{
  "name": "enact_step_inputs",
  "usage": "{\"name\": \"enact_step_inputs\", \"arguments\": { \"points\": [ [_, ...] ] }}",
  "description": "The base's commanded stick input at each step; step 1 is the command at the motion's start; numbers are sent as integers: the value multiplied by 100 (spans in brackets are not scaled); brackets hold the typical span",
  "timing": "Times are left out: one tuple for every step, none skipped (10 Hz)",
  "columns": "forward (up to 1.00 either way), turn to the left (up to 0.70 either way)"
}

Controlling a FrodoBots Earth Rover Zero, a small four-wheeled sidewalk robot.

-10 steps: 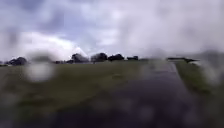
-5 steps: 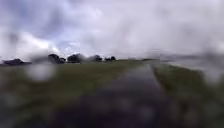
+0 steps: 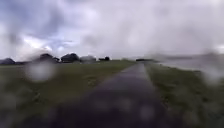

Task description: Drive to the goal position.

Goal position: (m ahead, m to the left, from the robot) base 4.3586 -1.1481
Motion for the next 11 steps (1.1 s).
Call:
{"name": "enact_step_inputs", "arguments": {
  "points": [
    [0, 0],
    [0, 0],
    [0, 0],
    [70, 0],
    [70, 0],
    [70, 0],
    [70, 0],
    [70, 0],
    [70, 0],
    [70, 0],
    [70, 0]
  ]
}}
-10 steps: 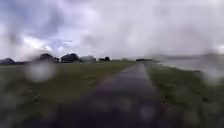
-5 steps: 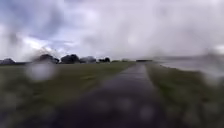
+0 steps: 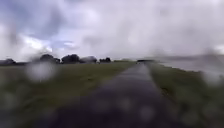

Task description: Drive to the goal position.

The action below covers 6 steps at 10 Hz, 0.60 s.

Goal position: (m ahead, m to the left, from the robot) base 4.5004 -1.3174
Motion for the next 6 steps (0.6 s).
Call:
{"name": "enact_step_inputs", "arguments": {
  "points": [
    [70, 0],
    [70, 0],
    [70, 0],
    [70, 0],
    [70, 0],
    [70, -35]
  ]
}}
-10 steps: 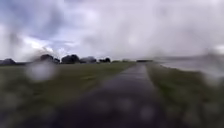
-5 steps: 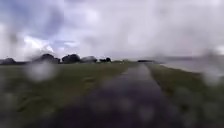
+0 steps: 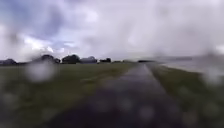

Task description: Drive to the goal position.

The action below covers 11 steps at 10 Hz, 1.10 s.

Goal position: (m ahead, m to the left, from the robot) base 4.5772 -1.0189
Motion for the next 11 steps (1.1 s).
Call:
{"name": "enact_step_inputs", "arguments": {
  "points": [
    [70, -35],
    [70, -35],
    [70, -35],
    [70, -35],
    [70, -35],
    [70, -35],
    [70, -35],
    [70, -35],
    [70, -35],
    [70, -35],
    [70, 0]
  ]
}}
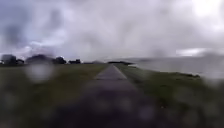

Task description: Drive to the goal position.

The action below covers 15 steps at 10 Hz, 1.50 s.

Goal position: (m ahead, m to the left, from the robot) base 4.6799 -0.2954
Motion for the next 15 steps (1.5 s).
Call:
{"name": "enact_step_inputs", "arguments": {
  "points": [
    [70, 0],
    [70, 0],
    [70, 0],
    [70, 0],
    [70, 0],
    [70, 0],
    [70, 0],
    [70, 0],
    [70, 0],
    [70, 0],
    [70, 35],
    [70, 35],
    [70, 27],
    [70, 12],
    [70, 0]
  ]
}}
